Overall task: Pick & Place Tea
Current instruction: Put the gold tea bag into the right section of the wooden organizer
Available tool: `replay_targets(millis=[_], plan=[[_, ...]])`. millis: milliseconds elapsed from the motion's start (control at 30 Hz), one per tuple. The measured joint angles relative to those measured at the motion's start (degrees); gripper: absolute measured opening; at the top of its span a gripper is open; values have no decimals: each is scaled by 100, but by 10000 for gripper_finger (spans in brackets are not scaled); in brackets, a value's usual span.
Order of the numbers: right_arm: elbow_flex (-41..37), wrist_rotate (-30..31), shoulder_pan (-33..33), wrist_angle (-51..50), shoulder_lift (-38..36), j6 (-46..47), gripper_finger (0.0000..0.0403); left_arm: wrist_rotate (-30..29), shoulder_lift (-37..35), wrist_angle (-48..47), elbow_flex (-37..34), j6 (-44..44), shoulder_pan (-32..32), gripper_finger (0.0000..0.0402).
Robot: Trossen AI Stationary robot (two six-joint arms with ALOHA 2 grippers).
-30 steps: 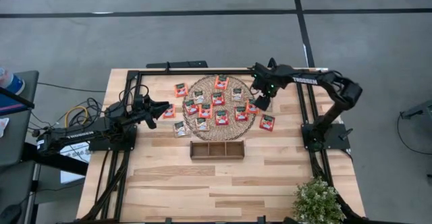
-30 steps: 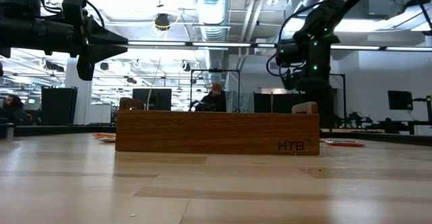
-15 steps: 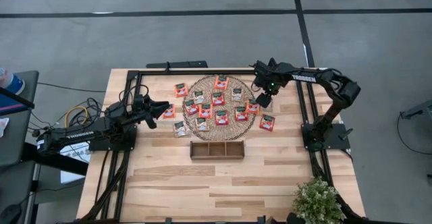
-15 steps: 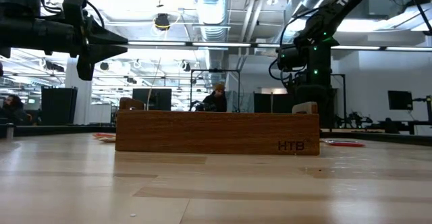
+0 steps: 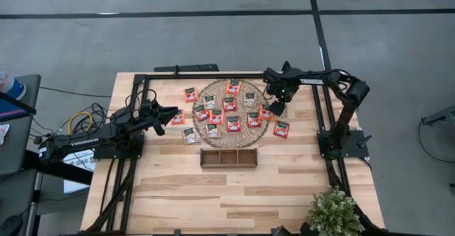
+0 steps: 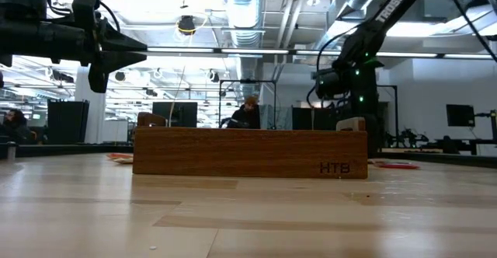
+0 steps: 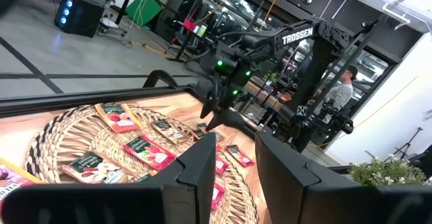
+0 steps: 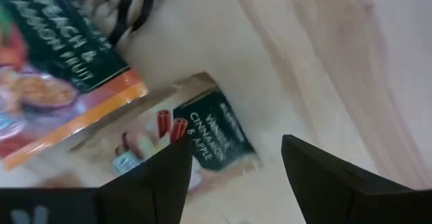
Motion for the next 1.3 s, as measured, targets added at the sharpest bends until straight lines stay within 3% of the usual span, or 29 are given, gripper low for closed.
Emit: replay_targets(millis=[233,400,733,967,1300], plan=[[33,-122,-4,-35,226,-61,219,0,0,0,0,-127,-1,97],[17,-256,-9,-29,211,-71,196,0,0,0,0,-140,-1,97],[13,-470,-4,-90,220,82,76,2,-1,-2,0,-136,0,97],[9,-470,2,-131,224,392,13,2,0,-95,0,-131,1,97],[230,-11,335,-586,-203,618,3,2,0,-251,0,-116,0,97]])
